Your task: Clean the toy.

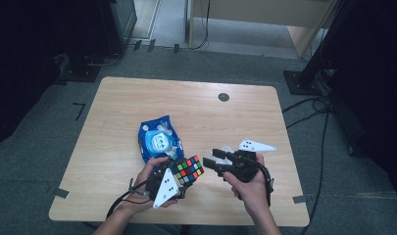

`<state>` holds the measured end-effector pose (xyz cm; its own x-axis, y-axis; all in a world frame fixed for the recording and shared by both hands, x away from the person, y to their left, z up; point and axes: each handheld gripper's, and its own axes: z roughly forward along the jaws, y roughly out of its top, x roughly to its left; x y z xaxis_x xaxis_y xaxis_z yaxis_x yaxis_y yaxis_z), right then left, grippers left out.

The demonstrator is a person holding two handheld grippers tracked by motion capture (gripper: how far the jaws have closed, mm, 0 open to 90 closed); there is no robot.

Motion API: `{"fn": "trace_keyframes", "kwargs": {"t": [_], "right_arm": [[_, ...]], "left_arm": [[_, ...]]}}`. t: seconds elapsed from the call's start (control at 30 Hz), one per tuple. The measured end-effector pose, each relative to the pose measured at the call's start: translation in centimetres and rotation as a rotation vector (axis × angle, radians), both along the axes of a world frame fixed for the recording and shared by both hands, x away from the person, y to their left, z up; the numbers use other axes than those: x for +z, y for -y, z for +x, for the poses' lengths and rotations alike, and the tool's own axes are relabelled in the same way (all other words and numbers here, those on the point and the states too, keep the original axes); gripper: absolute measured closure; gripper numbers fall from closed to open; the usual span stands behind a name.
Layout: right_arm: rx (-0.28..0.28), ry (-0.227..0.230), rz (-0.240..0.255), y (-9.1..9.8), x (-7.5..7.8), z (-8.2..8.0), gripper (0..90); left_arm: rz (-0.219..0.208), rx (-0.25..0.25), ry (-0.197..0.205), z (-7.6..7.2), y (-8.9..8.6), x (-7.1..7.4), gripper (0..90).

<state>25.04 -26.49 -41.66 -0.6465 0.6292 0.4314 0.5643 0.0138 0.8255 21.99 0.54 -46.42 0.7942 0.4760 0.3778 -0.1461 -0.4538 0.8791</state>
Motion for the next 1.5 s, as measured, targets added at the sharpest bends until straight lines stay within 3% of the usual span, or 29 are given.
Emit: {"fn": "trace_keyframes", "kwargs": {"t": [0.07,0.1,0.17,0.3,0.37,0.53,0.67,0.77,0.93,1.03,1.17,1.3,1.5], "right_arm": [[-0.074,0.036,-0.122,0.6,-1.2,0.5,42.1],[-0.121,0.046,-0.214,0.9,-2.2,0.8,43.0],[-0.161,0.028,-0.276,1.4,-3.7,1.4,45.1],[-0.222,-0.001,-0.368,2.5,-6.4,2.3,48.6],[-0.231,-0.021,-0.385,2.7,-7.2,2.5,49.2],[-0.210,-0.041,-0.487,2.4,-8.8,2.9,53.3],[-0.196,-0.048,-0.523,2.4,-9.6,3.2,57.1],[-0.209,-0.033,-0.495,3.1,-9.9,3.1,65.9],[-0.250,-0.020,-0.519,3.3,-9.9,3.0,86.2],[-0.259,-0.010,-0.498,3.4,-9.6,2.7,88.8],[-0.270,0.053,-0.393,3.3,-7.5,1.9,89.3],[-0.264,0.140,-0.268,2.5,-4.2,0.4,89.4],[-0.134,0.281,-0.116,-0.6,0.7,-2.7,89.4]], "left_arm": [[-0.010,0.006,-0.005,0.1,-0.2,0.0,33.8],[-0.011,0.008,-0.006,0.2,-0.2,0.1,33.8],[-0.015,0.010,-0.010,0.2,-0.3,0.1,33.8],[-0.026,0.010,-0.025,0.4,-0.5,0.1,33.8],[-0.036,0.009,-0.034,0.5,-0.5,0.1,33.8],[-0.060,0.012,-0.053,0.6,-0.8,0.4,33.8],[-0.086,0.011,-0.067,0.8,-1.1,0.7,33.8],[-0.103,0.009,-0.080,0.9,-1.3,0.8,33.8],[-0.106,0.012,-0.082,0.9,-1.3,0.8,33.8],[-0.109,0.018,-0.082,0.9,-1.3,0.8,33.8],[-0.112,0.022,-0.088,1.1,-1.4,0.7,33.8],[-0.110,0.024,-0.091,1.1,-1.3,0.6,33.8],[-0.100,0.020,-0.092,1.0,-0.8,0.4,33.8]]}}
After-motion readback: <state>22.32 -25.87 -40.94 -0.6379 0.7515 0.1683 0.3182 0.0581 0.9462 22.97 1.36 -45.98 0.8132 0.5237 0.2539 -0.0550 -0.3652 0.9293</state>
